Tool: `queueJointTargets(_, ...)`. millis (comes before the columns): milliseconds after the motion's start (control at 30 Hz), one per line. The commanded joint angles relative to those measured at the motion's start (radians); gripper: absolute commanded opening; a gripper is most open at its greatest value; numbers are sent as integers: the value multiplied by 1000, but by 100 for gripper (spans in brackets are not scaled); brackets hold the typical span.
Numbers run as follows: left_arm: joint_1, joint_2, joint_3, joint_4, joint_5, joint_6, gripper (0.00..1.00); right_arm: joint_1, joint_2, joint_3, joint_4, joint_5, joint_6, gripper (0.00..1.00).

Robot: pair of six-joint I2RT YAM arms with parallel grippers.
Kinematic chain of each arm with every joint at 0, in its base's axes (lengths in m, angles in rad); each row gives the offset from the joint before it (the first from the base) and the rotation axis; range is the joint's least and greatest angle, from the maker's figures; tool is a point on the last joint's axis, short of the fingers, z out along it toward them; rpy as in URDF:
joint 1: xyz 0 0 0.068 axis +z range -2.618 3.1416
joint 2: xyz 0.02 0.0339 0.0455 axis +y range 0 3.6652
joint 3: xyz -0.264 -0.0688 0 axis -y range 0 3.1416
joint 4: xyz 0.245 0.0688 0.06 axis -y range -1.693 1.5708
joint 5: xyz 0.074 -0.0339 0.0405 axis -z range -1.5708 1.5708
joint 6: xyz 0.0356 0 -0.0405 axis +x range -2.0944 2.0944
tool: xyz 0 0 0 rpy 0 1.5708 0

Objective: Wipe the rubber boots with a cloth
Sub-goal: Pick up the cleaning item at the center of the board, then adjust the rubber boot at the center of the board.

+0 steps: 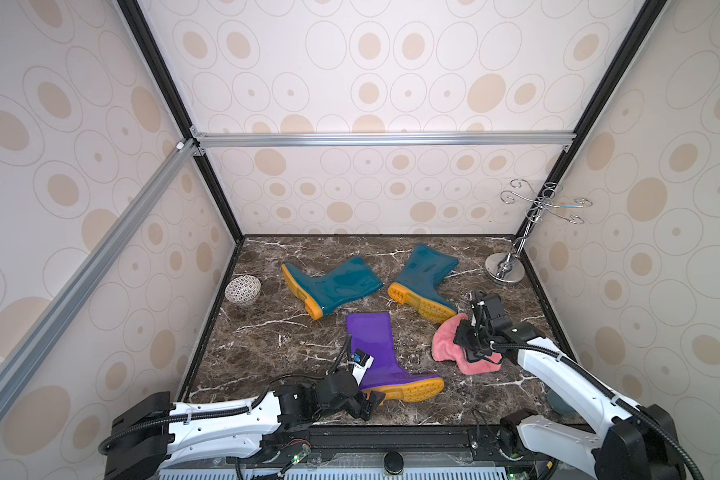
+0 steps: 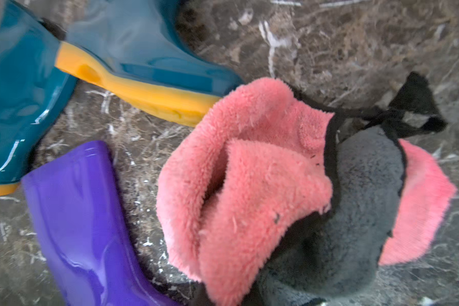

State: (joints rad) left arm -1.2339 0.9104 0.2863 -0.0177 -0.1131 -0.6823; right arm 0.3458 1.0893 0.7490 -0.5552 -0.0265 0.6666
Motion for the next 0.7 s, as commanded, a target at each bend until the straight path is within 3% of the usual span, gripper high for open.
queueJointTargets(0, -10, -84, -47, -15, 5, -118, 88, 16, -26, 51, -55, -34, -49, 0)
queueJointTargets(100, -10, -126, -81, 11, 15, -133, 85, 26, -30, 84, -59, -46, -78, 0)
queueJointTargets(233, -12, -70, -70, 44, 61, -65, 79, 63, -23, 158, -89, -55, -108, 0)
queueJointTargets(367, -31, -16, -65, 48, 69, -26, 77, 175, -7, 276, -151, -20, -146, 0)
queueJointTargets(433, -38, -9, -62, 50, 38, -31, 76, 231, 2, 341, -182, 0, -161, 0)
queueJointTargets(667, -39, 10, -31, -24, -122, -63, 69, 345, 74, 439, -175, -121, -173, 0)
